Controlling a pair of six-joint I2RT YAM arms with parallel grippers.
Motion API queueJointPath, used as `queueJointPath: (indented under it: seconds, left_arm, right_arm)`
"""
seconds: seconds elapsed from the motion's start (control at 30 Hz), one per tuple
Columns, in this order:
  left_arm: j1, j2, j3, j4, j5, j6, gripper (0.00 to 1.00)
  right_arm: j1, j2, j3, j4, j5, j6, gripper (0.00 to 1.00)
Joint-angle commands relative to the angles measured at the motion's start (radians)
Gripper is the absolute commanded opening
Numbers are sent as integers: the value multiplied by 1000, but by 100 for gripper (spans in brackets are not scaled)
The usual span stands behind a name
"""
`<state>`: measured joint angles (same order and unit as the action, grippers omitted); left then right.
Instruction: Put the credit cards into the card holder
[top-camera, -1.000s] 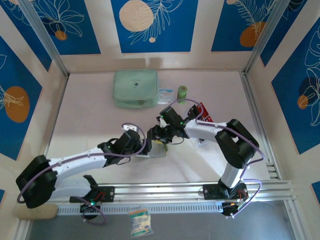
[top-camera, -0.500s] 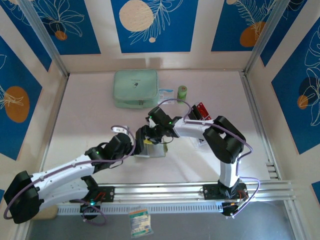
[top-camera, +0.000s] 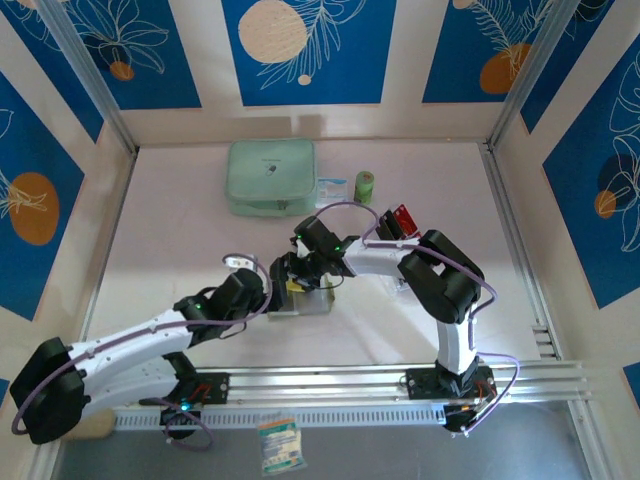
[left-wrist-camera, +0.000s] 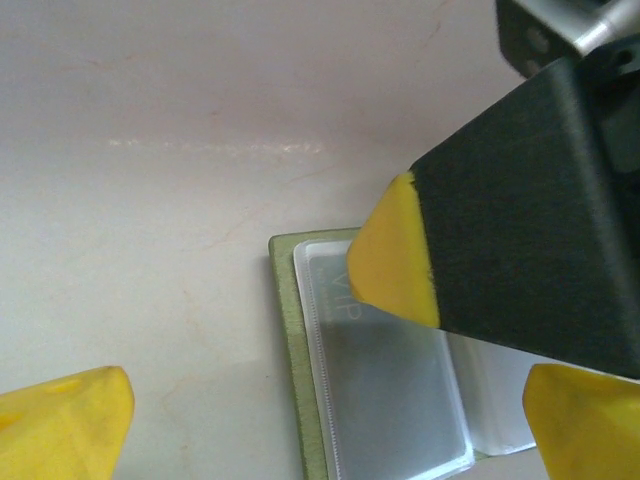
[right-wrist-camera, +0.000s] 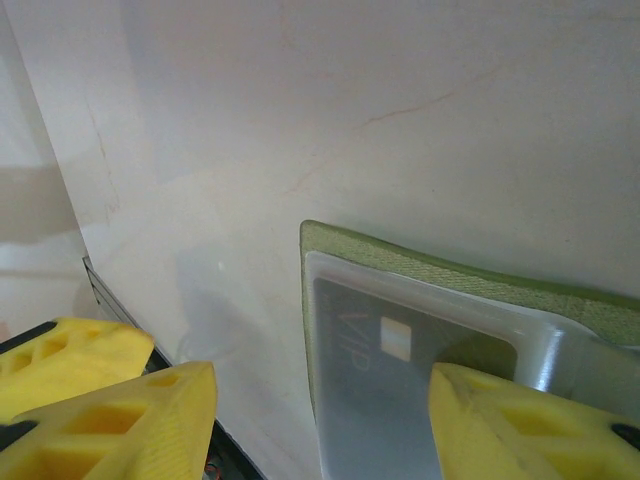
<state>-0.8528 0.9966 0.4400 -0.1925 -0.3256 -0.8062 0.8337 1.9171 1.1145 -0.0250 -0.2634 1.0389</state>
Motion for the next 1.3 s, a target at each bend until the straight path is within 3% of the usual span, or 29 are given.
queueJointPath:
  seconds: [0.0, 0.87, 1.1, 1.27]
  left_arm:
    - [9, 47, -17, 42, 6, -2, 99]
    - [9, 264, -14, 32, -33, -18, 100]
    - [9, 249, -11, 18, -42, -23, 100]
    - [9, 243, -11, 16, -42, -29, 100]
  right_arm:
    - [-4, -13, -22, 13, -22, 28, 58]
    - [-55, -115, -30, -10, -29, 10, 58]
    - [-138, -276, -38, -249, 74, -165, 58]
    - [-245, -378, -29, -512, 260, -356, 56]
